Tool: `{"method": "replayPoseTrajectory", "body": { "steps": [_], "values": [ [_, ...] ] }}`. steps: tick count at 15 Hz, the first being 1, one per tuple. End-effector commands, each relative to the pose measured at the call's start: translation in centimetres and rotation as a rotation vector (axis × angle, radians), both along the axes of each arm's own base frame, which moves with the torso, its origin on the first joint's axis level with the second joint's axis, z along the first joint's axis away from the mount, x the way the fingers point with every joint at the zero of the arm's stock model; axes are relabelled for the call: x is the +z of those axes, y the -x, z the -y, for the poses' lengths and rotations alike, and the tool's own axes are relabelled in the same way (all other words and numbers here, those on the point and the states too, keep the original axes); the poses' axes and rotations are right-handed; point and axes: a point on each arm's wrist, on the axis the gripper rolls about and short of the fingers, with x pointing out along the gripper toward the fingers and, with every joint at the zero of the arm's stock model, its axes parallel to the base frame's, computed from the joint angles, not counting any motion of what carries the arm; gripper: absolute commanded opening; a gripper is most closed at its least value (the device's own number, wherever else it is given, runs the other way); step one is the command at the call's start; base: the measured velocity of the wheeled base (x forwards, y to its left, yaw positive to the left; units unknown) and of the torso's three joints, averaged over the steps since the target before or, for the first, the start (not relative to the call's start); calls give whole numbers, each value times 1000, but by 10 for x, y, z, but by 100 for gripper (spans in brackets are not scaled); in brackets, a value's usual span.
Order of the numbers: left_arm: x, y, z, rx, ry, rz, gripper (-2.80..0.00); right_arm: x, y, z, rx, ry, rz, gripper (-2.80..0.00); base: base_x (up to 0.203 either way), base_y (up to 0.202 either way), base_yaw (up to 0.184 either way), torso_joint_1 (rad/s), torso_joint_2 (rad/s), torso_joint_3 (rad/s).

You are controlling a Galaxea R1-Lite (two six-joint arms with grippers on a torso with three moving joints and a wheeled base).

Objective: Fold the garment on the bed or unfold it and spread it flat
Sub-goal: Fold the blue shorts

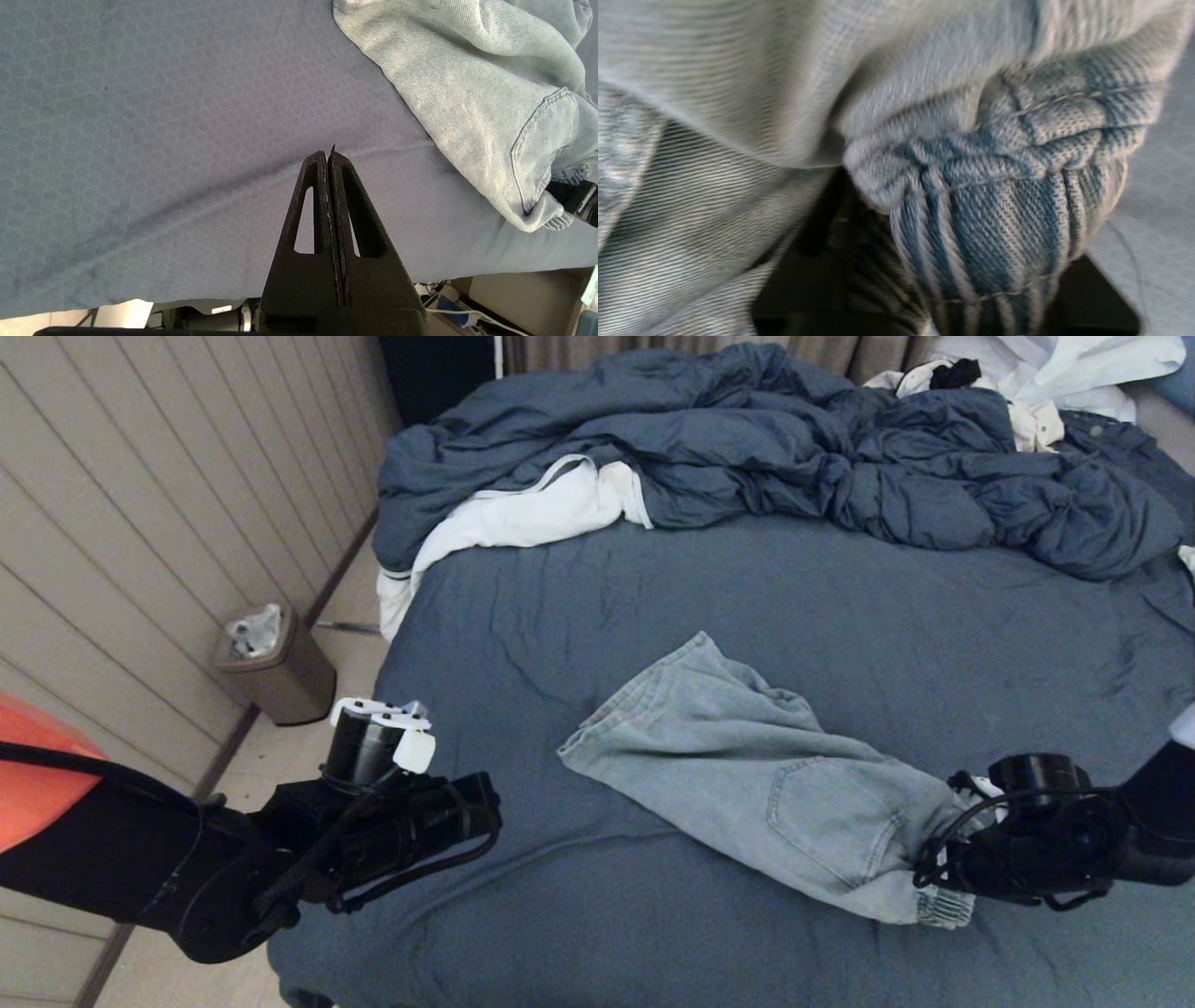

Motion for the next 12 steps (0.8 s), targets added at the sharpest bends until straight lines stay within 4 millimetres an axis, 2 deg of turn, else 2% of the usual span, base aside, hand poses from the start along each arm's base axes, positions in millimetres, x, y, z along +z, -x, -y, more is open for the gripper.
{"method": "replayPoseTrajectory", "body": {
  "steps": [1, 4, 6, 8, 12],
  "values": [
    [0, 0, 0, 2, 5, 0, -280, 5, 1, 1, -4, 3, 13, -280, 0, 0, 0, 0, 0, 0],
    [0, 0, 0, 2, 5, 0, -280, 32, 7, 5, -21, 22, 83, -280, 0, 0, 0, 0, 0, 0],
    [0, 0, 0, 2, 5, 0, -280, 50, 20, 13, -46, 37, 119, -280, 0, 0, 0, 0, 0, 0],
    [-2, 1, 1, -2, 2, -6, -280, 68, 37, 23, -79, 40, 120, -280, 0, 0, 0, 0, 0, 0],
    [-3, 4, 3, -14, -2, -9, -280, 111, 82, 59, -141, -13, 168, -280, 0, 0, 0, 0, 0, 0]
  ]
}}
